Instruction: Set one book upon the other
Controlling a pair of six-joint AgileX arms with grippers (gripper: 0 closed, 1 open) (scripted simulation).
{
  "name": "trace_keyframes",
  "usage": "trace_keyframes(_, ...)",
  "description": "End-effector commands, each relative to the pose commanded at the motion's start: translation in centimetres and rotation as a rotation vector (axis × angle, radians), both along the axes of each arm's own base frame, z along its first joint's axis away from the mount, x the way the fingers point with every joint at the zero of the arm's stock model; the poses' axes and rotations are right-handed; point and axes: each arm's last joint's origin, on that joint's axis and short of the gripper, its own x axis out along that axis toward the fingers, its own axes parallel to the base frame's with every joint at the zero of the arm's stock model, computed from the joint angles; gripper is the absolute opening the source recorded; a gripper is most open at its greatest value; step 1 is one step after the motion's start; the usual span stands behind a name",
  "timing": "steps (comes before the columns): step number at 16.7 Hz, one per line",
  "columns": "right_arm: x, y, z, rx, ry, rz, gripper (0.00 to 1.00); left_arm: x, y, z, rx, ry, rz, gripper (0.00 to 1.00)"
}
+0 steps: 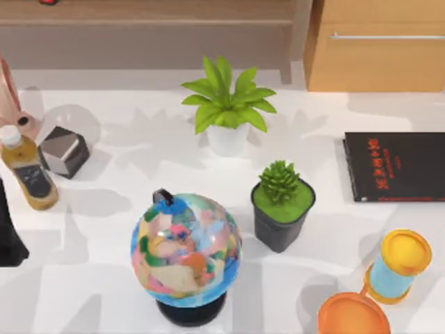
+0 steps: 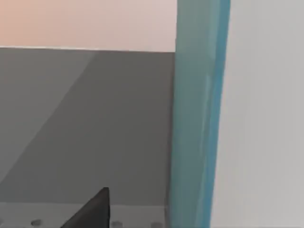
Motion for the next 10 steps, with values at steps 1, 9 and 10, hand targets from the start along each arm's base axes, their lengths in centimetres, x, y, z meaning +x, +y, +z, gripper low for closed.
trace_keyframes(1, 0.43, -0.01, -0.02, 0.000, 0.000, 0.000, 1.00, 0.00, 0.00, 0.00, 0.000, 0.000, 0.000, 1.00)
trace_keyframes(9, 0.90, -0.13, -0.07, 0.000, 0.000, -0.001, 0.77, 0.00, 0.00, 0.00, 0.000, 0.000, 0.000, 1.00)
trace_keyframes(10, 0.90, -0.13, -0.07, 0.000, 0.000, -0.001, 0.70, 0.00, 0.00, 0.00, 0.000, 0.000, 0.000, 1.00)
